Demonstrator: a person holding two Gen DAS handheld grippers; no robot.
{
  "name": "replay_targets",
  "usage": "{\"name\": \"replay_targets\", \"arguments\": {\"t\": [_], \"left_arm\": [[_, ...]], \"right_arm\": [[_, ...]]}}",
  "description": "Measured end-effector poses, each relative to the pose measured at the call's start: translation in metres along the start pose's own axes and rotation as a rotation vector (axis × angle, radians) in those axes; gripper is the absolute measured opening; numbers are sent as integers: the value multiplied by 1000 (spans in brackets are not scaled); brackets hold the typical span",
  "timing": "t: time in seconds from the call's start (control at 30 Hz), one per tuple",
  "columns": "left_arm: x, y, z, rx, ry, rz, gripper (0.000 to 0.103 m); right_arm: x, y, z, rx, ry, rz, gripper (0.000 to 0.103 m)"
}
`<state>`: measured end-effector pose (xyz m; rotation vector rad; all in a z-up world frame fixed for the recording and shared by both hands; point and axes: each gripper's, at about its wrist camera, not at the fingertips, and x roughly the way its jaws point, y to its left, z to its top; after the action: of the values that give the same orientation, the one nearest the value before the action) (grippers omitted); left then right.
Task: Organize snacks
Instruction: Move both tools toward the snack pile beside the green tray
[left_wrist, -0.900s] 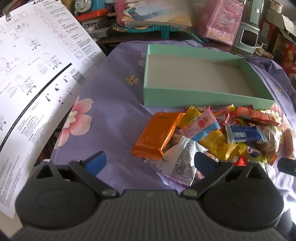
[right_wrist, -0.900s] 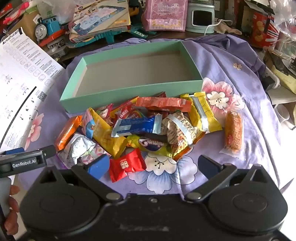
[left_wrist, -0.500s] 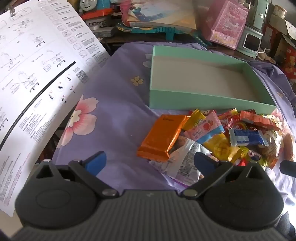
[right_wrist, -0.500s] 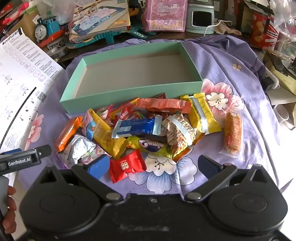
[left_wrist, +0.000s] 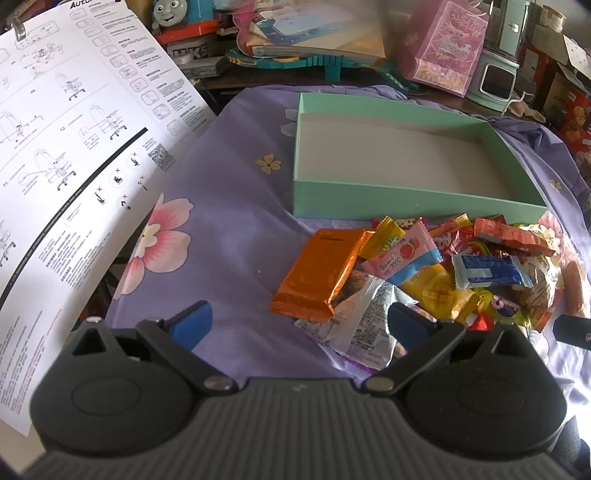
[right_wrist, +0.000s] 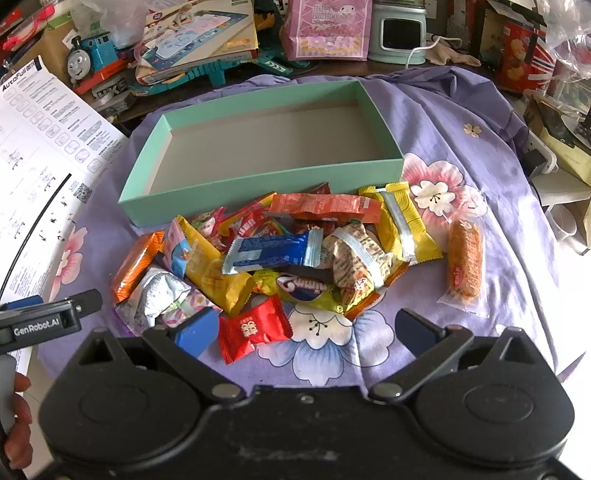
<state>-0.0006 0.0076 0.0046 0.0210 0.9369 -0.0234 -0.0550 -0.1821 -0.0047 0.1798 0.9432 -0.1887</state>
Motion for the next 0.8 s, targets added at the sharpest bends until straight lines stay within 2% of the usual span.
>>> {"name": "replay_targets", "arguments": {"t": [0.8], "left_arm": [[2, -1, -5, 10, 13, -14, 103]], "right_arm": [[3, -1, -3, 7, 9, -8, 103]]}}
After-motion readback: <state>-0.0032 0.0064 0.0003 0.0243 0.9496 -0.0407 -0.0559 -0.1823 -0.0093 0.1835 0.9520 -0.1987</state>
